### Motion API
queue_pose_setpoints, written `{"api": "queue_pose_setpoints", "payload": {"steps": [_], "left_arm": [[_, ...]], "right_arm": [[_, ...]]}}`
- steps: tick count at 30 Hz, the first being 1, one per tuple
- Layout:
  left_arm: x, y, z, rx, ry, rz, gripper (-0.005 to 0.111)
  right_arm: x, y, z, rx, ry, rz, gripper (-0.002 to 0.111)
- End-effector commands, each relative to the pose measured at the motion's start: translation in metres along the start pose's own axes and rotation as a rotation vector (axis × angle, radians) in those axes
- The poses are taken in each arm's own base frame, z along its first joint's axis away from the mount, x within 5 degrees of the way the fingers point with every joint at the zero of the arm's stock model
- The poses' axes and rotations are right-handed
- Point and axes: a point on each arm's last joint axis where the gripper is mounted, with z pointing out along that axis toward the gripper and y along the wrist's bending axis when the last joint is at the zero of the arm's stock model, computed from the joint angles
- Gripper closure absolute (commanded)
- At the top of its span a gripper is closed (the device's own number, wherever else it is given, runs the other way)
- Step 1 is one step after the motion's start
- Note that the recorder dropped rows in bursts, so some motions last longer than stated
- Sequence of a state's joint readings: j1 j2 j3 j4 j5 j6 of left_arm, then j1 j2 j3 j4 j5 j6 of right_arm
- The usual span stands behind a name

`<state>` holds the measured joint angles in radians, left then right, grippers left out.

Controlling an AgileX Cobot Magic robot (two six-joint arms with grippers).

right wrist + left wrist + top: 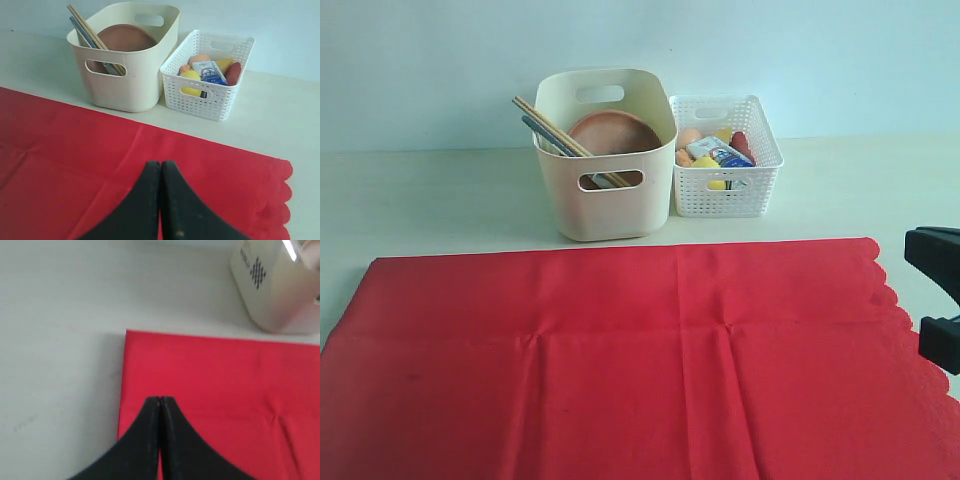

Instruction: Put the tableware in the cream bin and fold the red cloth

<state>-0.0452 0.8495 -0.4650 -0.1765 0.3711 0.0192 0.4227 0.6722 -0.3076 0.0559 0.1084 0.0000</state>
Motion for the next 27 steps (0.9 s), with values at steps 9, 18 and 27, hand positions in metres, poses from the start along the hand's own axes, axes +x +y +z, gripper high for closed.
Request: {"api": "queue_pose_setpoints", "payload": {"steps": [9, 18, 27], "left_arm": [[-0.003, -0.005, 0.073, 0.022, 0.536, -0.046, 0.107], [-0.012, 0.021, 0.117, 0.036, 0.681, -0.164, 0.107], [-0.014, 0.061, 0.154, 0.064, 0.824, -0.284, 0.069]], "right_arm": [[0.001, 0.000, -0.001, 0.000, 0.000, -0.003, 0.108], [0.001, 0.000, -0.001, 0.000, 0.000, -0.003, 0.108], [0.001, 0.000, -0.001, 0.000, 0.000, -0.001, 0.108]]}}
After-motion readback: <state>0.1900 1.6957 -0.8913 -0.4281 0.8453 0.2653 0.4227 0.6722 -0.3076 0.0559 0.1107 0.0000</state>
